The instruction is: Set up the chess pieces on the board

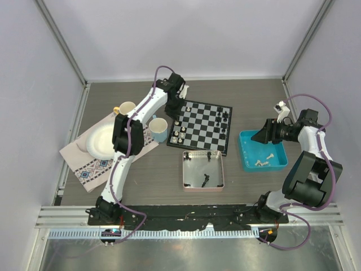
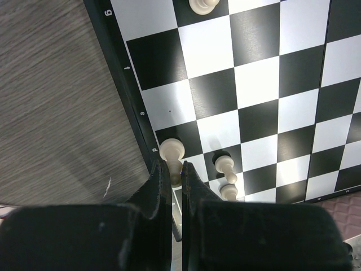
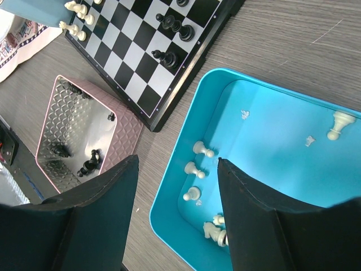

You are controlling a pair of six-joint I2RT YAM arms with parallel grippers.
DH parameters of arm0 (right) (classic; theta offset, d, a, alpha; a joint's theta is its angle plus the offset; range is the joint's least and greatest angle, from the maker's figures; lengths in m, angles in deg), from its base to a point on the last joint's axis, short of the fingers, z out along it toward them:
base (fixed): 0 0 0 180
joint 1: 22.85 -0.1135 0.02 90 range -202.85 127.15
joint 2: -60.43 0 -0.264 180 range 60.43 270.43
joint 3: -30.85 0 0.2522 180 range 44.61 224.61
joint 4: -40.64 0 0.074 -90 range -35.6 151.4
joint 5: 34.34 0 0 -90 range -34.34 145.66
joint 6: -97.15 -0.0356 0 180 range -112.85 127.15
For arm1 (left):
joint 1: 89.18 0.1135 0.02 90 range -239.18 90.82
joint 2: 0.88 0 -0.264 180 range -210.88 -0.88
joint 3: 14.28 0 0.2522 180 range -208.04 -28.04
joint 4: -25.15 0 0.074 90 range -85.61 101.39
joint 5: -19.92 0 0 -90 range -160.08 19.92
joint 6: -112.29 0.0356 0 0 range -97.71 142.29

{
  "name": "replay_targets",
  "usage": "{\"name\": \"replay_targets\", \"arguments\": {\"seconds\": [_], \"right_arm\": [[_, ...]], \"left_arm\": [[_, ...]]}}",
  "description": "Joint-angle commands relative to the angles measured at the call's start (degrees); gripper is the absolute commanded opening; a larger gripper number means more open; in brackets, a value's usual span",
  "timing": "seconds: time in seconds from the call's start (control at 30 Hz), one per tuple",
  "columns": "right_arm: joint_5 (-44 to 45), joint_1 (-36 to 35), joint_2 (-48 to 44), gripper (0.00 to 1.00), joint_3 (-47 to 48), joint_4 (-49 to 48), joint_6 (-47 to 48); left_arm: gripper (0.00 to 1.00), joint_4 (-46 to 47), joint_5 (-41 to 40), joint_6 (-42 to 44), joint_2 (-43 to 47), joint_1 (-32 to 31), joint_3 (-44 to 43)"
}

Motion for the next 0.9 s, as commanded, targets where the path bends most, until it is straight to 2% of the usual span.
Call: {"name": "replay_targets", "arguments": {"seconds": [0.0,0.4,0.87], "right_arm": [[-1.5,0.2,-0.6,0.63,1.1,0.1,1.2],[-1.6,0.2,-0.3,0.63,1.3,0.7,1.6],[-1.8,0.2,-0.1,0.63,1.5,0.9,1.8]], "left_arm": [[0.04,1.0,1.5,-0.4,-0.5,0.2,-2.6],[0.06,1.3,2.0,-1.0,-0.9,0.1,-2.5],[0.22,1.0,1.5,-1.3,-1.0,-0.1,-2.5]]}}
